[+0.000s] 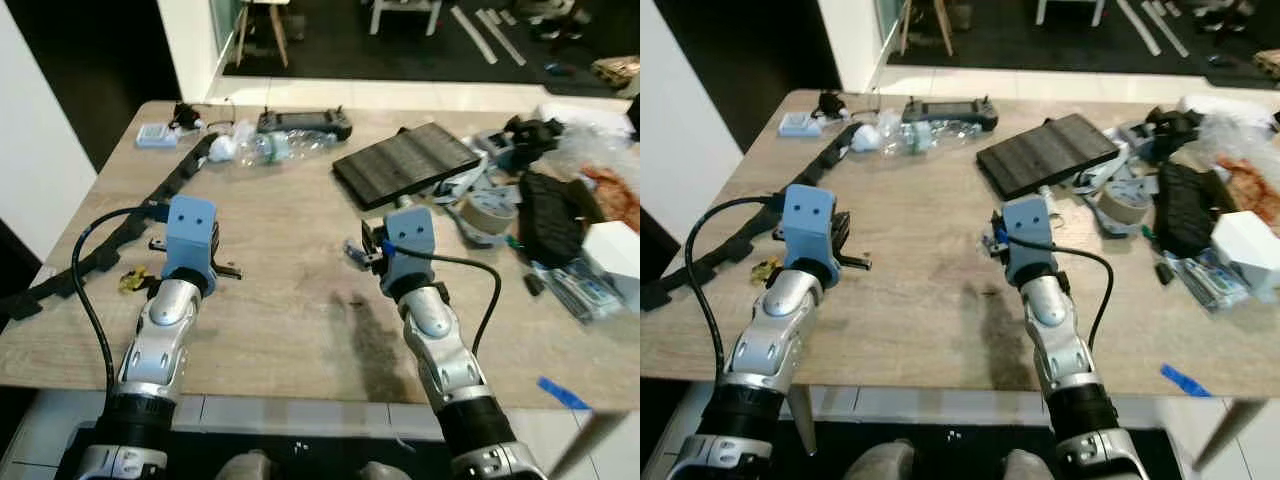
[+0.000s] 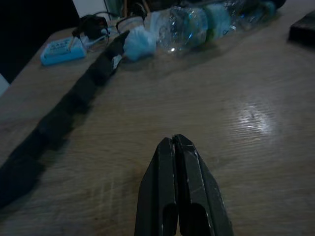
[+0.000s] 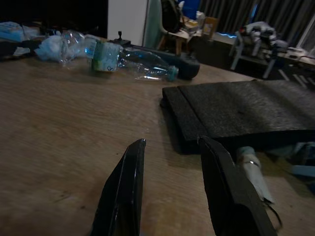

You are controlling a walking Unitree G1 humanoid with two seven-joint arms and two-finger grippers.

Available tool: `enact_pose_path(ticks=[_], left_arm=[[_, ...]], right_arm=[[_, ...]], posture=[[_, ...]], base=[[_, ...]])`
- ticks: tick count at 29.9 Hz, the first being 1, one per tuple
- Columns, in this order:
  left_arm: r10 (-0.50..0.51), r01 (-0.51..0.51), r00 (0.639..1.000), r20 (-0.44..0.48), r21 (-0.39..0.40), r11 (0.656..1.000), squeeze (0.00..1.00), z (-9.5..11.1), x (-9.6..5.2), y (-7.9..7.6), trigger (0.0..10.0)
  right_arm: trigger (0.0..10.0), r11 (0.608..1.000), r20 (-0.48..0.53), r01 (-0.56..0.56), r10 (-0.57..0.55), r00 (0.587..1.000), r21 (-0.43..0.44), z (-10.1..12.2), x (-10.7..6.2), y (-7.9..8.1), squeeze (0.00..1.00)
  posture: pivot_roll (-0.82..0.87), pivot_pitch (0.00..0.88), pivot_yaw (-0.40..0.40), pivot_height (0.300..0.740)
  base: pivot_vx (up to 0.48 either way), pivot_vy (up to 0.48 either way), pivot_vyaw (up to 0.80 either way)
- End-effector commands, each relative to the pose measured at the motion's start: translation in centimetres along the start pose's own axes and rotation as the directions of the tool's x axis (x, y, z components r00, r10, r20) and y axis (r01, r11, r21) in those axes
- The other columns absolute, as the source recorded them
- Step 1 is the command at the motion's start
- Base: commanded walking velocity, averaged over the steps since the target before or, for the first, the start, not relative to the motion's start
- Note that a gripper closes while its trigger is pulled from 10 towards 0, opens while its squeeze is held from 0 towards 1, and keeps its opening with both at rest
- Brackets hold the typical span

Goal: Picking trash to rubbish bin

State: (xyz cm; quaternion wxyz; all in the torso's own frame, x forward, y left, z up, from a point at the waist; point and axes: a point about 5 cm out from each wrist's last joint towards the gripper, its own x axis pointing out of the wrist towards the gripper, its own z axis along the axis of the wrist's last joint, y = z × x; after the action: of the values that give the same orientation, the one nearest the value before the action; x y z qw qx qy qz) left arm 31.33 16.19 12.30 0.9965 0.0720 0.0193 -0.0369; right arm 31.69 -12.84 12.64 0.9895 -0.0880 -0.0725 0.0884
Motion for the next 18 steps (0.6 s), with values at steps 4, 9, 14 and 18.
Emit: enact_pose_path(ticks=[4, 9, 14, 18], left_arm=[[-0.038, 0.038, 0.999, 0.003, 0.026, 0.999, 0.00, -0.2, 0.0, -0.7, 10.0], [-0.079, 0.076, 0.996, 0.032, 0.082, 0.994, 0.00, 0.2, 0.3, -1.0, 10.0], [-0.157, 0.152, 0.986, 0.047, 0.097, 0.984, 0.00, 0.6, 0.3, -1.0, 10.0], [-0.248, 0.243, 0.967, 0.062, 0.076, 0.967, 0.14, 0.9, 0.0, -1.5, 10.0]], right_arm=[[10.0, 1.000, 0.001, -0.017, 0.017, 1.000, -0.021, -0.1, -0.1, -0.4, 0.00], [10.0, 0.997, -0.013, -0.049, 0.049, 0.999, -0.053, -0.3, 0.7, -1.0, 0.00], [10.0, 0.988, -0.034, -0.136, 0.134, 0.990, -0.075, -0.1, 1.3, -1.2, 1.00], [10.0, 0.973, -0.096, -0.207, 0.197, 0.976, -0.103, -0.9, 1.4, -1.2, 1.00]], posture=[[0.01, 0.044, 0.019, 0.740], [0.01, 0.047, 0.021, 0.740], [0.01, 0.056, 0.020, 0.740], [0.02, 0.061, 0.020, 0.740]], base=[[0.000, 0.000, 0.00], [0.000, 0.000, 0.00], [0.000, 0.000, 0.00], [0.000, 0.000, 0.00]])
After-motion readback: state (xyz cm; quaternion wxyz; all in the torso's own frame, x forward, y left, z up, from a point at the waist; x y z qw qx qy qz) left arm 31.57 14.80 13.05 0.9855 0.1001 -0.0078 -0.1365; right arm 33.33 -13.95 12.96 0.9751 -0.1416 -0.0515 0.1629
